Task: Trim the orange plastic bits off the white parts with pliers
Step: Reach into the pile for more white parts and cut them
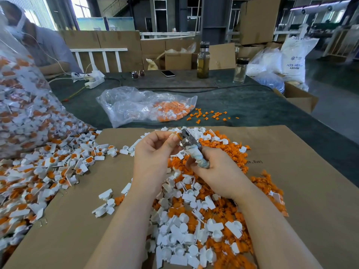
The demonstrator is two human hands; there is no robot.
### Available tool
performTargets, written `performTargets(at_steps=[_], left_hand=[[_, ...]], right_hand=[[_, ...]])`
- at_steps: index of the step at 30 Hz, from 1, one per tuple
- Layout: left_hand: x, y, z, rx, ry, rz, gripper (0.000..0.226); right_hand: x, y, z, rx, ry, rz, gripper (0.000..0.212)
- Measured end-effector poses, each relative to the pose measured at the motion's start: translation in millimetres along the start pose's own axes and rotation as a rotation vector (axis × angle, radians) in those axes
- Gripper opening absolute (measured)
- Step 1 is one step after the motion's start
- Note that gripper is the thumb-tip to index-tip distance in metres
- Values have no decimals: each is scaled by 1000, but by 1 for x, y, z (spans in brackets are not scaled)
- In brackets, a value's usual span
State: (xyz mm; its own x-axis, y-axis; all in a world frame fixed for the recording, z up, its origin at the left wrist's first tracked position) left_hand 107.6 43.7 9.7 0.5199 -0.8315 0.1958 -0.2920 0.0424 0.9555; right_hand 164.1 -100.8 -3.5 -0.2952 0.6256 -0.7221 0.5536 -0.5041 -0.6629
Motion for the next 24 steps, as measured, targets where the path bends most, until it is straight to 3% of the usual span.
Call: performTargets(at_steps=[2,5,7,13,21,24], left_hand=[[-6,-5,-3,-155,68,122,3],[-27,-10,-12,-444,298,418,10],[-46,-10,-19,-524,449,578,13],[-84,-12,-28,-495,700,994,26],[-108,-15,-33,-299,899,1161,36],[-114,-15,-33,-209,884,1241,36]], right_hand=[[1,1,0,7,29,81,11],[0,4,0,20,94,120,13],[-1,6,0,26,147,121,10],[-4,8,1,39,218,159,27],[-4,10,1,40,195,177,24],[-3,10,0,41,198,196,21]])
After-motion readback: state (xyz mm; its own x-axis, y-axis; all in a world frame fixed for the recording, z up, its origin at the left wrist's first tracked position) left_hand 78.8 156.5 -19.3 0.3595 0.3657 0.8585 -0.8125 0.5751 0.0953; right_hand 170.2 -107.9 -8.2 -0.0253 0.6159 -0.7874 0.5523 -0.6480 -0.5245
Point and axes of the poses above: each hand's wrist, its own z-axis away from the middle knuckle, its own x-axis out of the palm, y = z × x, the point moved 2 cm from there along -z, towards the middle knuckle, and after that the axes turned 3 degrees about z, right-handed, at the moved point
